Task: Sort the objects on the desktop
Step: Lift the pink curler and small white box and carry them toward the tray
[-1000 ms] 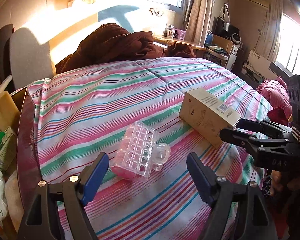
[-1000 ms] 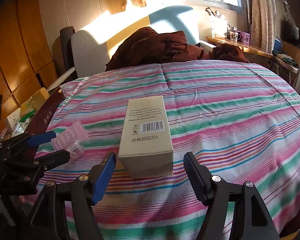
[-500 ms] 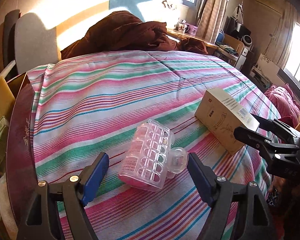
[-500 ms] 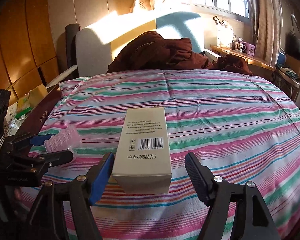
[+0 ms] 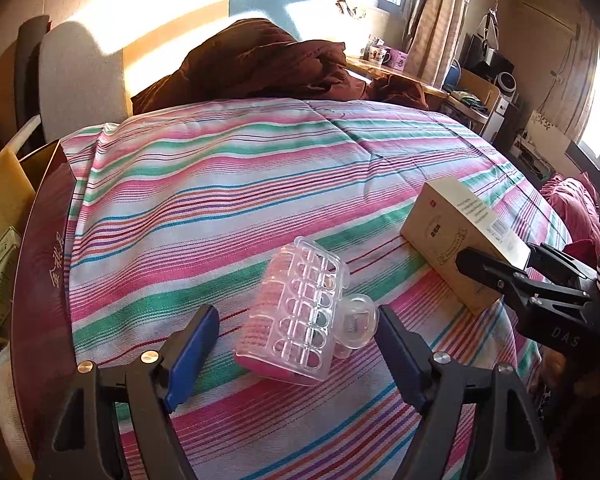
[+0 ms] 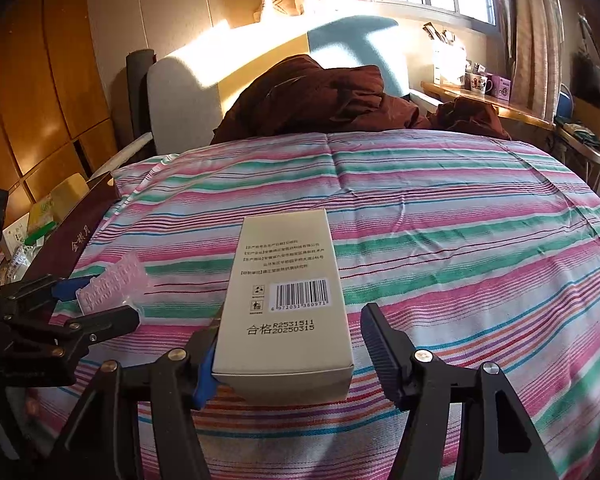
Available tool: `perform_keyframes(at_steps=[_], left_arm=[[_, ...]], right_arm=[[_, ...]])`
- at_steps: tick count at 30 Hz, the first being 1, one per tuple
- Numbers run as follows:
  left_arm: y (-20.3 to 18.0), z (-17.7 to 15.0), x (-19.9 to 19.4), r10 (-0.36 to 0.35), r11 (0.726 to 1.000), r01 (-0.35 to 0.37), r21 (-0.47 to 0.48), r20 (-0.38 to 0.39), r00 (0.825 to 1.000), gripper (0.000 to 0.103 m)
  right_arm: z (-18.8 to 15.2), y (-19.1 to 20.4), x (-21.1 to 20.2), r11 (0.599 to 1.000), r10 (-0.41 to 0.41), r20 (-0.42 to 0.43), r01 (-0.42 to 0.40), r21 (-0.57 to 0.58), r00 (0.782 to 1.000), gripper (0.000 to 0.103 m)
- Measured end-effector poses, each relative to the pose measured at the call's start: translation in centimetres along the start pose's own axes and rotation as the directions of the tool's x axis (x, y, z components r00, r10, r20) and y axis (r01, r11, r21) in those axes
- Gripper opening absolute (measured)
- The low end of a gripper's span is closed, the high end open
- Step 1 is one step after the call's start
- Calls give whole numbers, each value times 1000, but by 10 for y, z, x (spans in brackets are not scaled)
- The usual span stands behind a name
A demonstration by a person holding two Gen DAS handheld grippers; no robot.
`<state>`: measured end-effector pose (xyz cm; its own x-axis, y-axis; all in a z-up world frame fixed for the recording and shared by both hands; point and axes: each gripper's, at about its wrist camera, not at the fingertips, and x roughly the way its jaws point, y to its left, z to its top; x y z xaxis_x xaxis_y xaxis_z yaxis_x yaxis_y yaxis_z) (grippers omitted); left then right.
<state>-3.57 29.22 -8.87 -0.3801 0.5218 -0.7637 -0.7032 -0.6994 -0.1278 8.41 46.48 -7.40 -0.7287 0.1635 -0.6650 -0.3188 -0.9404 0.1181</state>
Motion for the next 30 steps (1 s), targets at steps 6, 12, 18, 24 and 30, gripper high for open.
perform_keyframes(at_steps=[6, 12, 18, 24, 30], left_arm=[[-5, -1, -1, 16, 999, -16, 35, -1, 1000, 64], [-9, -5, -5, -1, 1000, 0, 29, 18, 1000, 63], [-14, -13, -19, -18, 999, 17, 29, 50, 999, 58], [-17, -18, -30, -29, 999, 27, 31, 71, 997, 58], [-11, -22, -56, -45, 999, 44, 10, 123, 991, 58]], right_arm=[[-1, 4, -2, 1000, -22, 13, 22, -20, 1000, 59], [-5, 6, -4, 998, -45, 19, 45, -35, 999, 52], [-10, 10, -12, 1000, -14, 16, 15, -22, 1000, 51], [-12, 27, -18, 999, 3, 14, -2, -45, 1000, 50], [-10, 42, -26, 997, 26, 29, -24, -68, 999, 50]])
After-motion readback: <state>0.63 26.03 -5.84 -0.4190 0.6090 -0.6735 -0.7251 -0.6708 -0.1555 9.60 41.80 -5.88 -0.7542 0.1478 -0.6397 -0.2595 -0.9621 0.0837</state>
